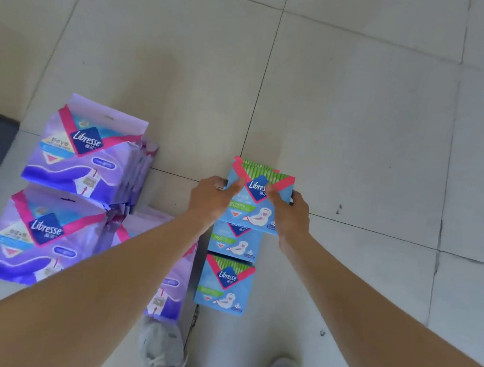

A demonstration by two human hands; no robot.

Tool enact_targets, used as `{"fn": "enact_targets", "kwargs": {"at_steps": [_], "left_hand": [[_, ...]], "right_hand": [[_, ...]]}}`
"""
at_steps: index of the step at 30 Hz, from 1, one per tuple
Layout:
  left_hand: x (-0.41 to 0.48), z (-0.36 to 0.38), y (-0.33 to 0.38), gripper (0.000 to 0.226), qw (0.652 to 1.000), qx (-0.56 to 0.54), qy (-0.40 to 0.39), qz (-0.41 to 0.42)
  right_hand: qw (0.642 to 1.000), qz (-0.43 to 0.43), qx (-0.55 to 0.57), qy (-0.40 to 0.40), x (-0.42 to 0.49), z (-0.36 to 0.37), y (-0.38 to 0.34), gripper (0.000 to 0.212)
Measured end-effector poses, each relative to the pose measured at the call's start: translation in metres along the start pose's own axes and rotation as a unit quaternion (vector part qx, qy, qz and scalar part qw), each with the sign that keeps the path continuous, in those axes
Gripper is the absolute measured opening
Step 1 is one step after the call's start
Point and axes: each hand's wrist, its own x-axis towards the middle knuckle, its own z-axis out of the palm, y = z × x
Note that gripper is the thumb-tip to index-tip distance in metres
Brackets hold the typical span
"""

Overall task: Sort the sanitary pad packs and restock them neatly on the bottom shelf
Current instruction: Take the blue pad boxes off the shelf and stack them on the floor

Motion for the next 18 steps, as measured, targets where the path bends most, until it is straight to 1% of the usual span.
{"fn": "enact_targets", "kwargs": {"at_steps": [3,5,8,12,14,15,17,18], "left_hand": [[0.033,0.009,-0.005,0.045,1.0,-0.007,0.016,0.016],[0.051,0.015,-0.004,0.048,1.0,0.004,0.023,0.019],[0.071,0.022,-0.004,0.052,0.999,0.018,0.023,0.028],[0.082,0.025,-0.004,0.057,0.998,0.051,0.009,0.033],[0.083,0.025,-0.003,0.056,0.998,0.059,-0.002,0.022],[0.082,0.025,-0.001,0.058,0.998,0.061,-0.002,0.009],[0.071,0.023,0.004,0.066,0.997,0.076,0.019,-0.024],[0.062,0.022,0.009,0.069,0.994,0.096,0.038,-0.025]], "right_hand": [[1.0,-0.002,0.008,-0.004,0.034,0.015,0.006,0.031],[1.0,-0.007,0.013,-0.004,0.054,0.023,0.01,0.031],[1.0,-0.01,0.024,0.001,0.076,0.031,0.016,0.038],[1.0,-0.006,0.005,0.018,0.087,0.037,0.021,0.034],[1.0,-0.002,-0.014,0.022,0.089,0.036,0.019,0.043],[0.999,0.01,-0.021,0.023,0.087,0.035,0.016,0.052],[0.998,0.038,-0.035,0.027,0.079,0.032,0.007,0.071],[0.997,0.046,-0.047,0.035,0.073,0.029,0.001,0.073]]}}
